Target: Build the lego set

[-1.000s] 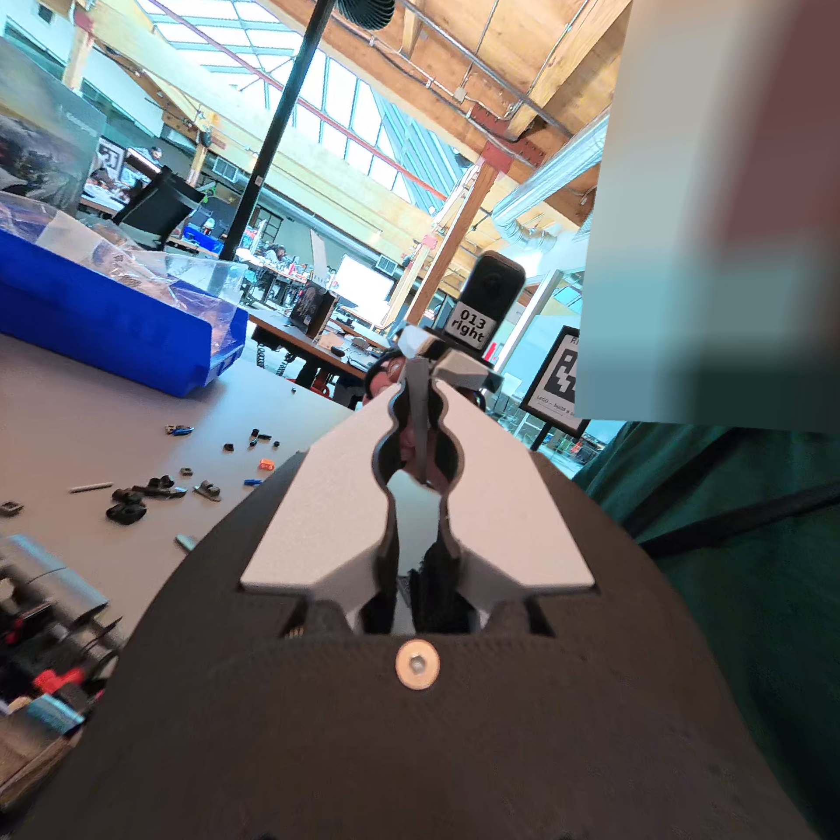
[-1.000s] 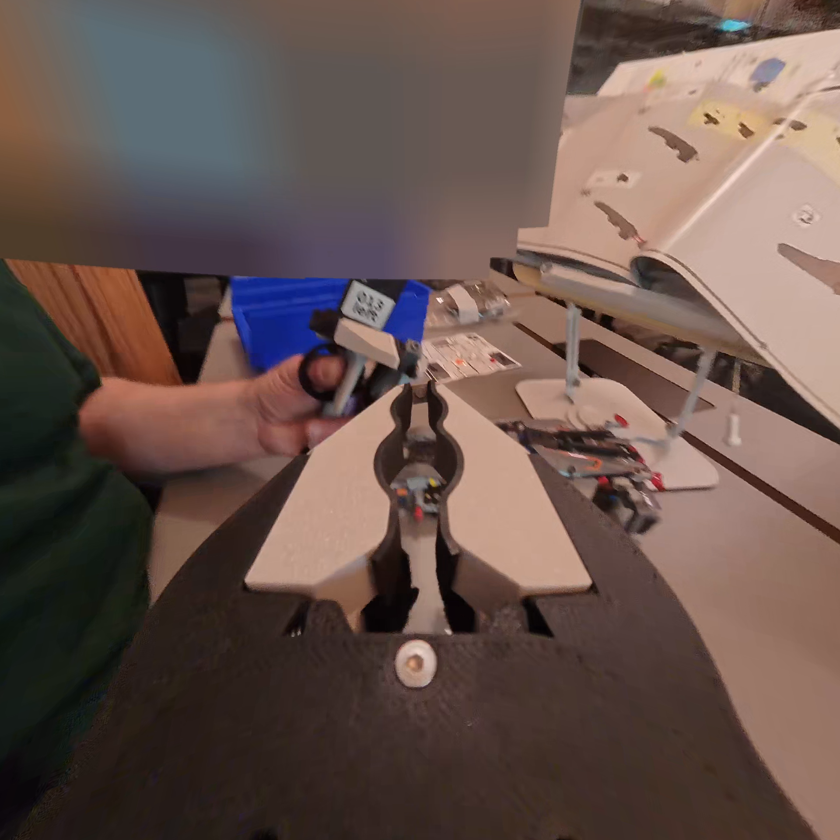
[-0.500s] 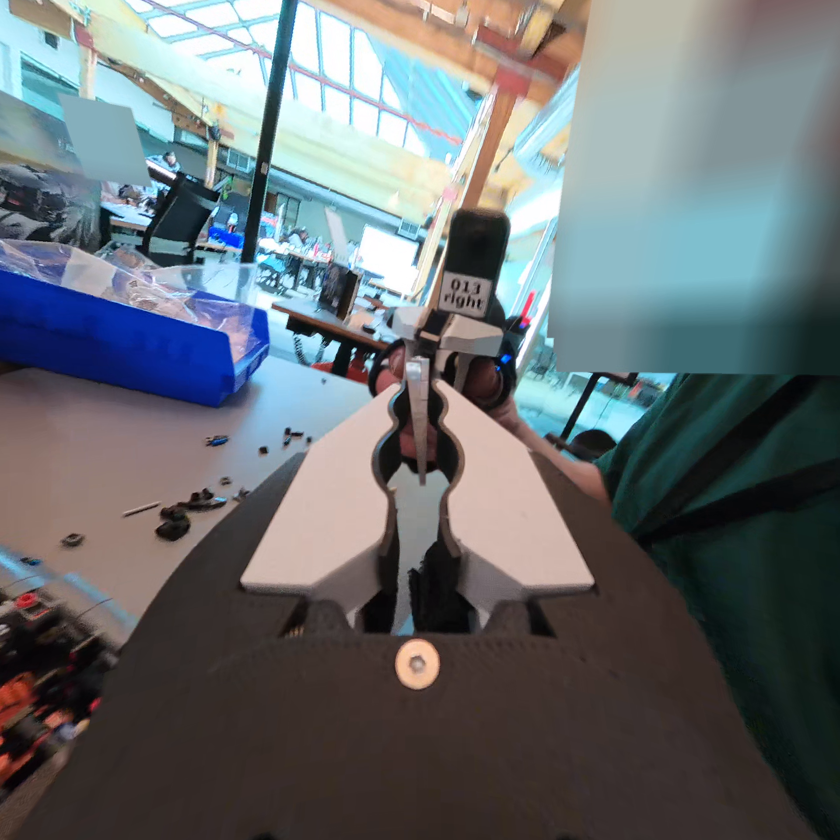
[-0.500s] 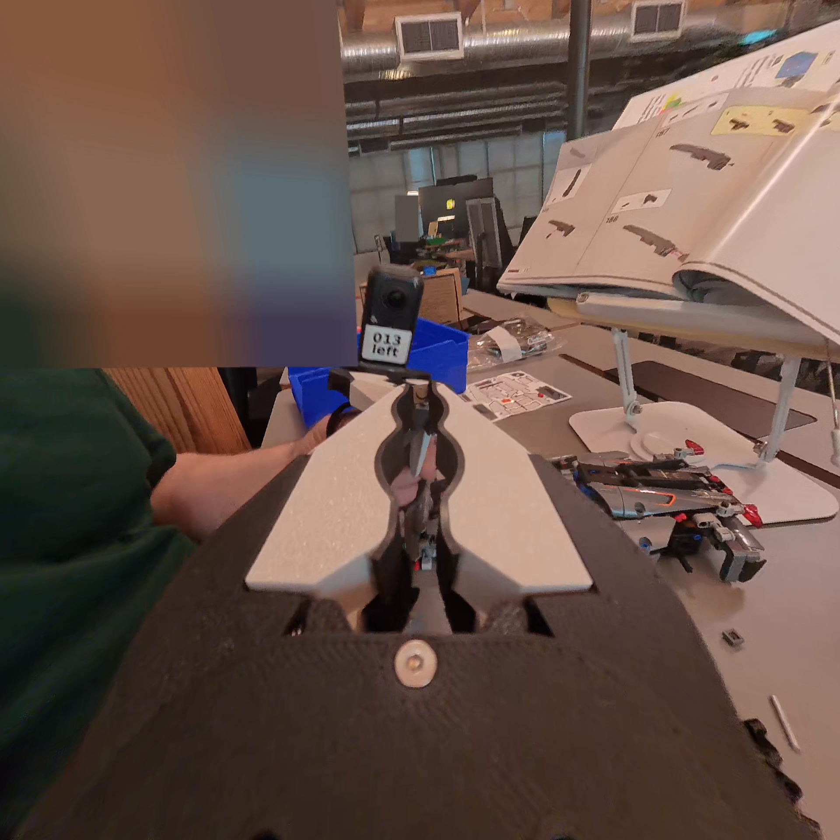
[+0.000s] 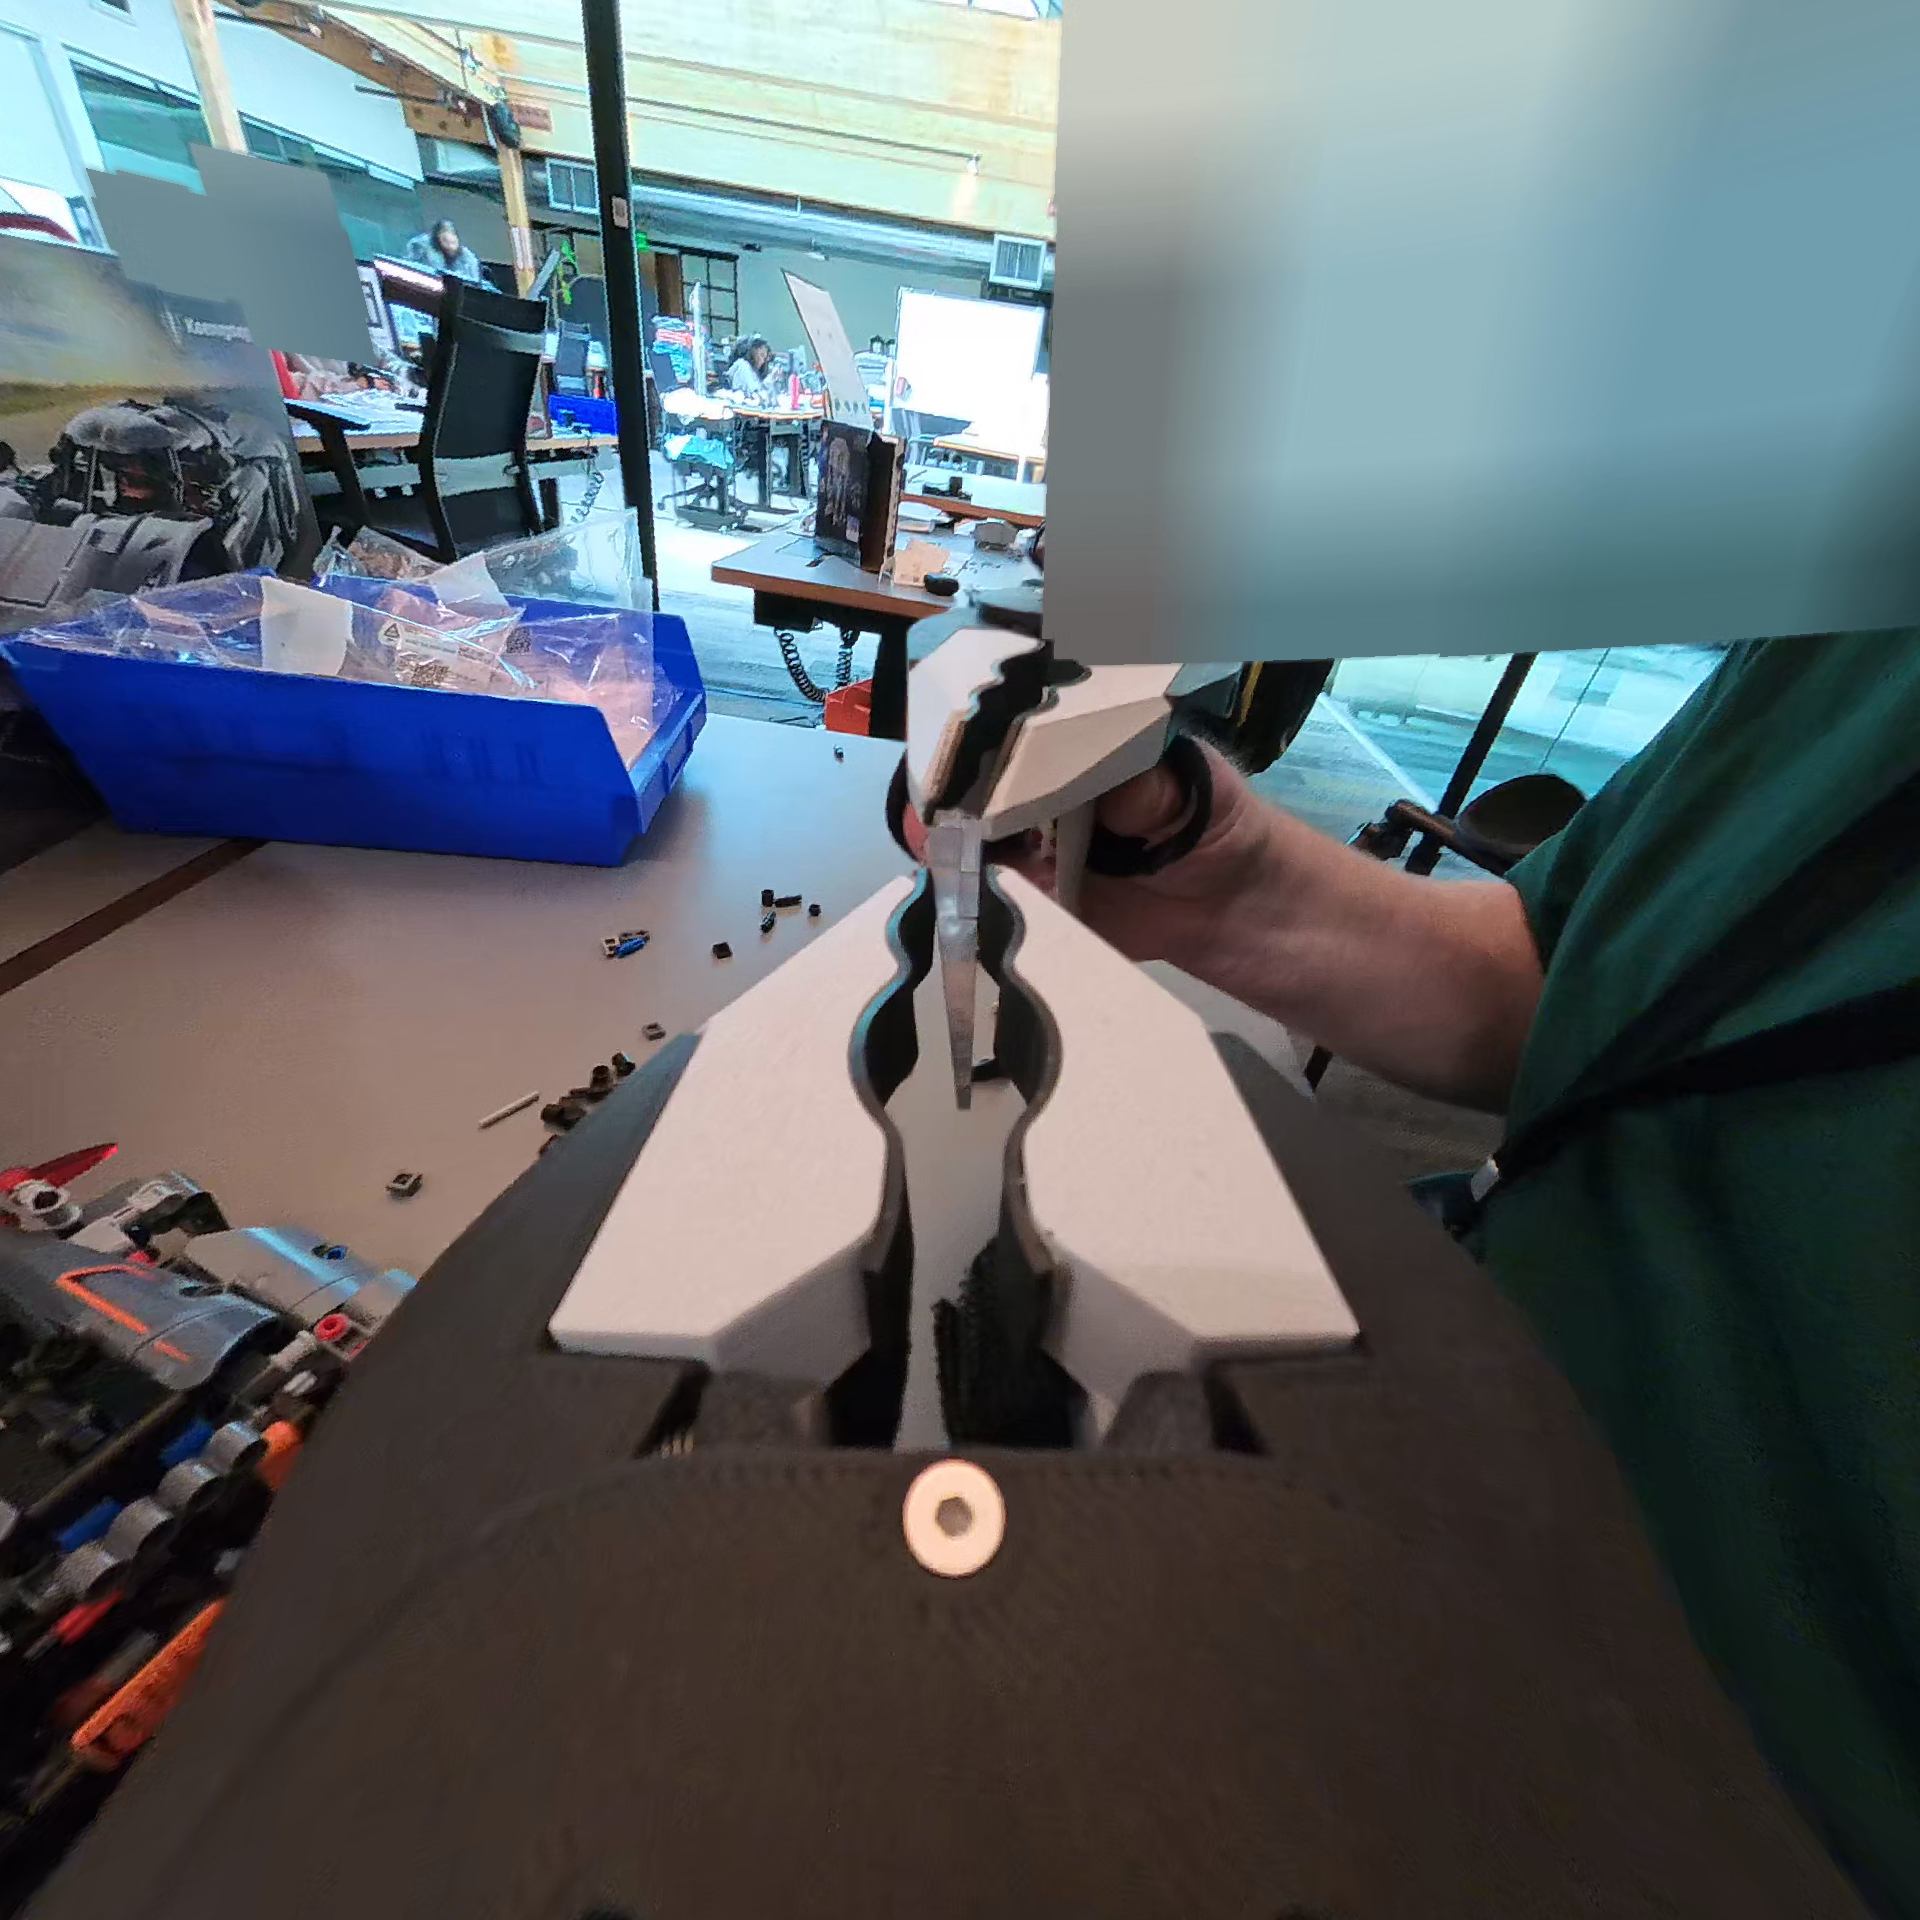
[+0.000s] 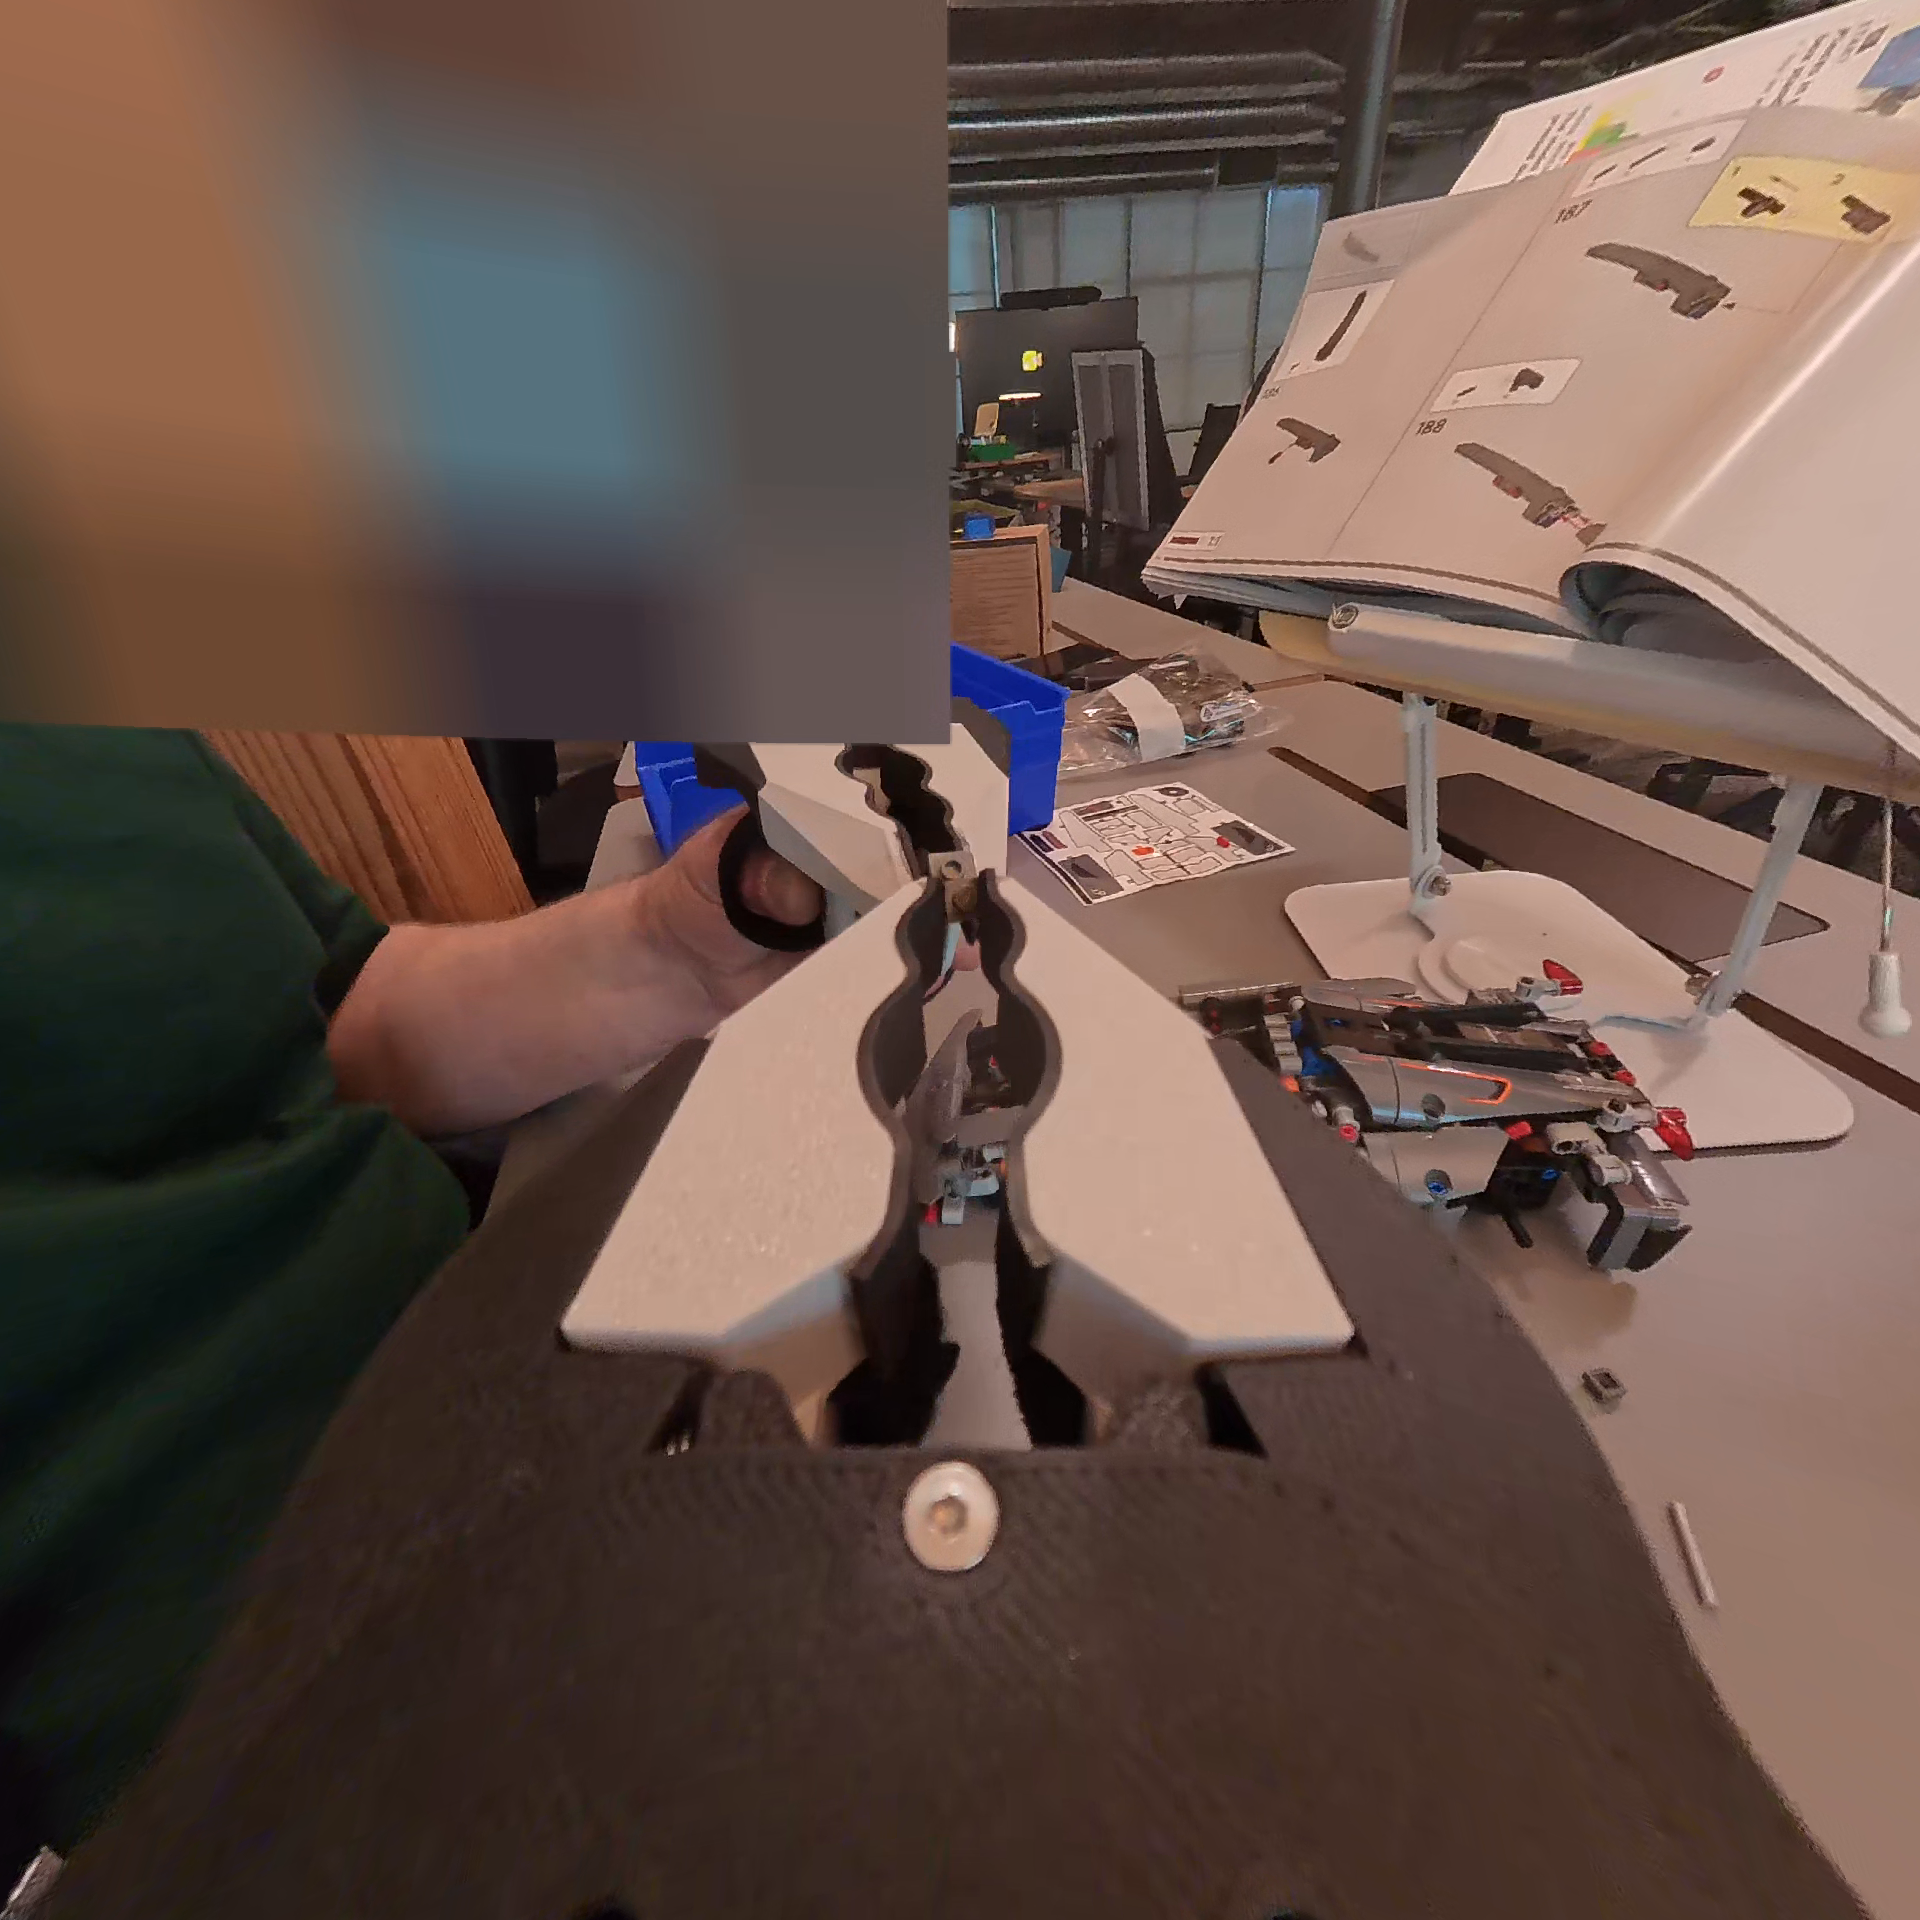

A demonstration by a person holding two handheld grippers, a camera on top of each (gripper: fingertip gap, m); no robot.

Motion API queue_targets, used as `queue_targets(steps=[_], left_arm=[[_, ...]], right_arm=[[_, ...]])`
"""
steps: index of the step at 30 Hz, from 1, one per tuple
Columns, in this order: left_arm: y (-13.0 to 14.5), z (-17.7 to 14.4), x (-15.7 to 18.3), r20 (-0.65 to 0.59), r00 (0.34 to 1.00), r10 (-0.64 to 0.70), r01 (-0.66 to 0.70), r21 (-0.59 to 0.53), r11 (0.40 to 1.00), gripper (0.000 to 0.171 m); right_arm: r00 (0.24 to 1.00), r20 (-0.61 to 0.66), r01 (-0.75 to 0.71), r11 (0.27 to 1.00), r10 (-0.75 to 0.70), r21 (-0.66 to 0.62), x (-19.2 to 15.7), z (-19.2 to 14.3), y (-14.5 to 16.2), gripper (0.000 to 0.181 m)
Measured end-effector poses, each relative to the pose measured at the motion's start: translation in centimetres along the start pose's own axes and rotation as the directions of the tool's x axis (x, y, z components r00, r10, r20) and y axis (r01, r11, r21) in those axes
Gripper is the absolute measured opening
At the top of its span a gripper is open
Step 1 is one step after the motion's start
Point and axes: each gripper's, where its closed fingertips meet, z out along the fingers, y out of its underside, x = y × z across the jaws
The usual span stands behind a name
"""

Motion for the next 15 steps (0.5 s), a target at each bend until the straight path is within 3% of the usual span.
queue_targets(steps=[7,15], left_arm=[[1.3,0.4,-0.4,0.053,0.993,0.101,-0.095,-0.109,0.99,0.006],[1.0,0.6,-0.1,0.039,0.994,0.1,-0.096,-0.084,0.992,0.006]], right_arm=[[0.999,0.026,-0.032,0.999,0.031,0.03,-0.2,-0.2,-0.4,0.004],[1.0,0.016,-0.014,1.0,0.014,-0.004,0.0,-0.4,0.4,0.004]])
